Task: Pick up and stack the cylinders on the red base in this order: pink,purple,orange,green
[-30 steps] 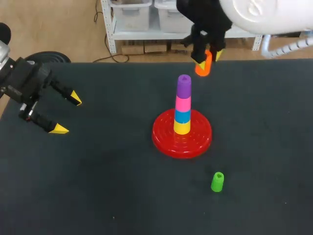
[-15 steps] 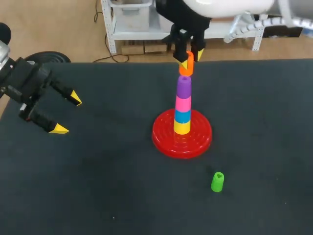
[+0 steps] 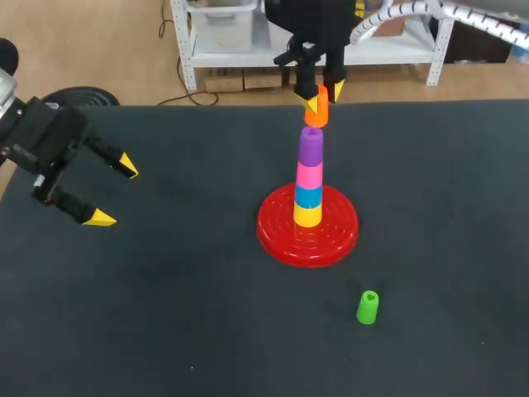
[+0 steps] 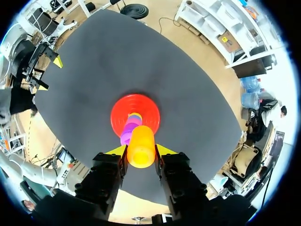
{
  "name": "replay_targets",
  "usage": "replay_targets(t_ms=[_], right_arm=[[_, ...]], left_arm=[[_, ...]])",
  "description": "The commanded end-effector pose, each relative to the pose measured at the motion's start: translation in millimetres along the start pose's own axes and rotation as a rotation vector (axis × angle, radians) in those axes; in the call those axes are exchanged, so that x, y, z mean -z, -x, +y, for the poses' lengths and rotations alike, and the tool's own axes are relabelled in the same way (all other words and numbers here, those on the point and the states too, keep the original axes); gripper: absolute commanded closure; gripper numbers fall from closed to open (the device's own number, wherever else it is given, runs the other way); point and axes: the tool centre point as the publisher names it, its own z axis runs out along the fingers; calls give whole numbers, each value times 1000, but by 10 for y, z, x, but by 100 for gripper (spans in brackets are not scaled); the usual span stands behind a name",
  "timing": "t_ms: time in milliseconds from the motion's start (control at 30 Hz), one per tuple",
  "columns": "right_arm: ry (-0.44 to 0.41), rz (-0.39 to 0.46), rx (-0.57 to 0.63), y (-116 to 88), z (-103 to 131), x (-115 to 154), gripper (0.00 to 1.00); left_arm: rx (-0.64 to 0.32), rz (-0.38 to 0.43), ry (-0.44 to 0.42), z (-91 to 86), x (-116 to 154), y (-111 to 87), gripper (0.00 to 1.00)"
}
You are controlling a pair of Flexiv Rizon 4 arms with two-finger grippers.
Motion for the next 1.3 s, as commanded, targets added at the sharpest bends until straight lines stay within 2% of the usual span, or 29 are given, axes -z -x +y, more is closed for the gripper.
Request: replay_targets(t_ms=[33, 333, 733, 1300], right_arm=[[11, 22, 0, 45, -27, -45, 100], [27, 27, 8, 48, -40, -136, 100], [-10, -18, 28, -20, 67, 0, 100], [1, -18, 27, -86, 80, -85, 100]], left_arm=[[-1, 0, 2, -3, -4, -6, 0], [-1, 0, 2, -3, -4, -6, 0], [-1, 0, 2, -3, -4, -6, 0], [-1, 0, 2, -3, -4, -6, 0]])
